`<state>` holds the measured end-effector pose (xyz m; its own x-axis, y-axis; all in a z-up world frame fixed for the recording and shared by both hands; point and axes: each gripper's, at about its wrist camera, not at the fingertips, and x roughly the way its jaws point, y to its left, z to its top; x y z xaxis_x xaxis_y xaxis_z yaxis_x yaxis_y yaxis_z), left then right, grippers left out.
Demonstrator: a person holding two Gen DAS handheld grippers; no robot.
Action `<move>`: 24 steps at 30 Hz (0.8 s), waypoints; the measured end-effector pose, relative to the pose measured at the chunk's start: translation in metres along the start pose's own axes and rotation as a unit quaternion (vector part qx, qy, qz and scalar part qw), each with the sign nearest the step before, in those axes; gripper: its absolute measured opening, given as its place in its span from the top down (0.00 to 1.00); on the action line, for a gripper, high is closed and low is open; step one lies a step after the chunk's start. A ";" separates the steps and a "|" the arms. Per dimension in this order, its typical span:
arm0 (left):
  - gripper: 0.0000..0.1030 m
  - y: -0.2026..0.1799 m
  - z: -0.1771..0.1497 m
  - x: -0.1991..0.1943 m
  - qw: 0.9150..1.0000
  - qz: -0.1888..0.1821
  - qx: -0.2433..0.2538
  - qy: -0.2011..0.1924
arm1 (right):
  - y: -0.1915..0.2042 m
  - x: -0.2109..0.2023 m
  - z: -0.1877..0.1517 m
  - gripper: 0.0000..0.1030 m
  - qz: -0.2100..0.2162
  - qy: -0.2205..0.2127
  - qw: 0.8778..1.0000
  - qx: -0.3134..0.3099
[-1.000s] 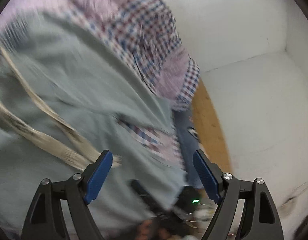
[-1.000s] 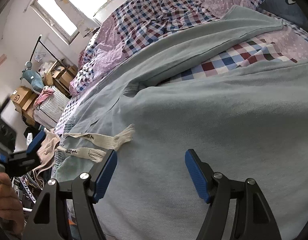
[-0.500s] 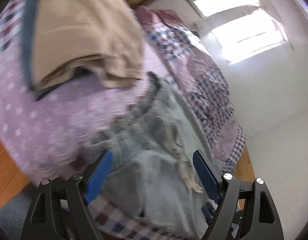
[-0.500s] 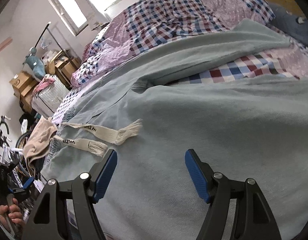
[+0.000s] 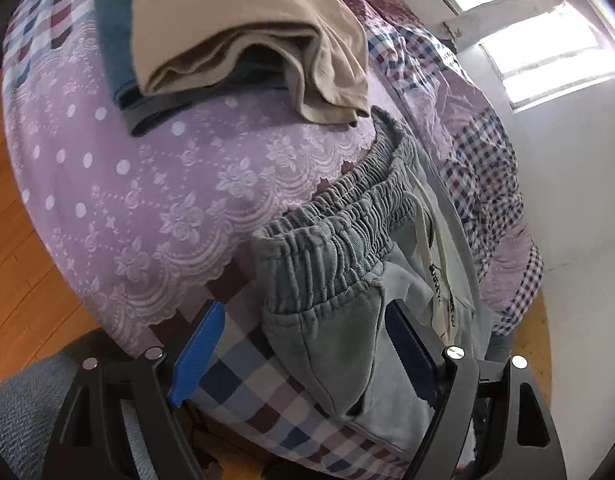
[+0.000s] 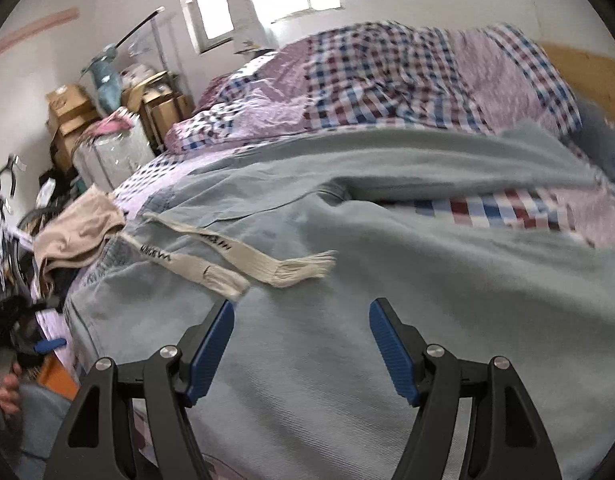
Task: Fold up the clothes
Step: 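Grasp the elastic waistband with the left tool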
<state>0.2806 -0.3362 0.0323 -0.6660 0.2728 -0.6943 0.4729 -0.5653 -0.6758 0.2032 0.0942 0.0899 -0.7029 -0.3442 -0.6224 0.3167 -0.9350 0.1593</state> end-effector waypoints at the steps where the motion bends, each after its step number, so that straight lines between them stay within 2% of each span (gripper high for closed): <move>1: 0.17 -0.002 -0.001 0.003 1.000 -0.005 0.005 0.005 | 0.007 0.000 -0.002 0.28 -0.001 -0.001 1.000 -0.018; 4: 0.17 -0.006 -0.008 0.021 0.999 -0.033 0.010 0.036 | 0.030 -0.002 -0.010 0.28 -0.003 -0.005 0.997 -0.076; 6: 0.17 -0.008 -0.010 0.026 0.998 -0.031 0.011 0.045 | 0.047 -0.003 -0.017 0.28 -0.006 -0.008 0.993 -0.114; 10: 0.17 -0.006 -0.010 0.022 0.998 -0.043 0.004 0.040 | 0.084 -0.007 -0.035 0.28 -0.005 -0.027 0.979 -0.200; 14: 0.17 -0.001 -0.008 0.014 0.998 -0.063 -0.006 0.028 | 0.123 -0.008 -0.058 0.28 0.001 -0.039 0.955 -0.294; 17: 0.17 0.004 -0.006 0.015 0.997 -0.071 -0.016 0.032 | 0.152 -0.003 -0.080 0.28 0.008 -0.044 0.930 -0.364; 19: 0.17 0.008 -0.005 0.014 0.997 -0.061 -0.020 0.031 | 0.170 -0.001 -0.096 0.28 0.009 -0.055 0.912 -0.407; 22: 0.27 0.012 -0.004 0.010 0.997 -0.063 -0.030 0.027 | 0.189 0.005 -0.115 0.28 0.016 -0.062 0.888 -0.456; 24: 0.27 0.013 -0.005 0.006 0.996 -0.074 -0.032 0.026 | 0.199 0.011 -0.125 0.29 0.018 -0.061 0.874 -0.481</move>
<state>0.2853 -0.3380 0.0182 -0.7017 0.3906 -0.5958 0.4078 -0.4655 -0.7855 0.3387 -0.0846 0.0189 -0.7259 -0.4334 -0.5341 0.6876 -0.4387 -0.5786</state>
